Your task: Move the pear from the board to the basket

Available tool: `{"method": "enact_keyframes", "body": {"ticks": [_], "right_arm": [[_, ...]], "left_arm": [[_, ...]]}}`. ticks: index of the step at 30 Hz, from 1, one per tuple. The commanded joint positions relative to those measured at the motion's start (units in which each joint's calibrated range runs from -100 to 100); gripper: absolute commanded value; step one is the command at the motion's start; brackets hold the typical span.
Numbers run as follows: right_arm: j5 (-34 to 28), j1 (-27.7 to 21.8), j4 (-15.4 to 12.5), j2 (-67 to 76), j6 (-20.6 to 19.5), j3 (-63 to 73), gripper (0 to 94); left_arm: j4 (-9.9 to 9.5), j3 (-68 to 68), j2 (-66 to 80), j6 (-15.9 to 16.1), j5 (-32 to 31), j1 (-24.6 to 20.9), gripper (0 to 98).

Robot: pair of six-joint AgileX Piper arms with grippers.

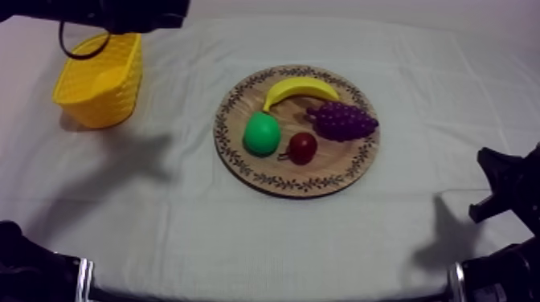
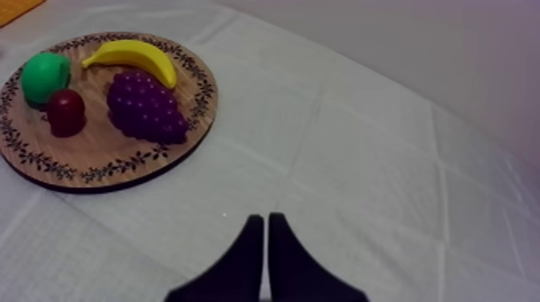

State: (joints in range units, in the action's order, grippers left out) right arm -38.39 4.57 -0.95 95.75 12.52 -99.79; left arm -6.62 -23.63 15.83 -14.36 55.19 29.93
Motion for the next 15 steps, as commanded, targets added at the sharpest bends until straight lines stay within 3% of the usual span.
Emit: {"method": "enact_keyframes", "body": {"ticks": [1,9,15], "right_arm": [[0.0,0.0,0.0,0.0,0.0,0.0,0.3],[0.0,0.0,0.0,0.0,0.0,0.0,0.3],[0.0,0.0,0.0,0.0,0.0,0.0,0.3]], "left_arm": [[-0.02,1.2,-1.8,-2.0,1.8,1.8,6.0],[-0.42,5.8,-7.1,-7.0,7.1,4.5,13.6],[-0.2,12.2,-11.7,-8.9,12.1,5.1,29.7]]}}
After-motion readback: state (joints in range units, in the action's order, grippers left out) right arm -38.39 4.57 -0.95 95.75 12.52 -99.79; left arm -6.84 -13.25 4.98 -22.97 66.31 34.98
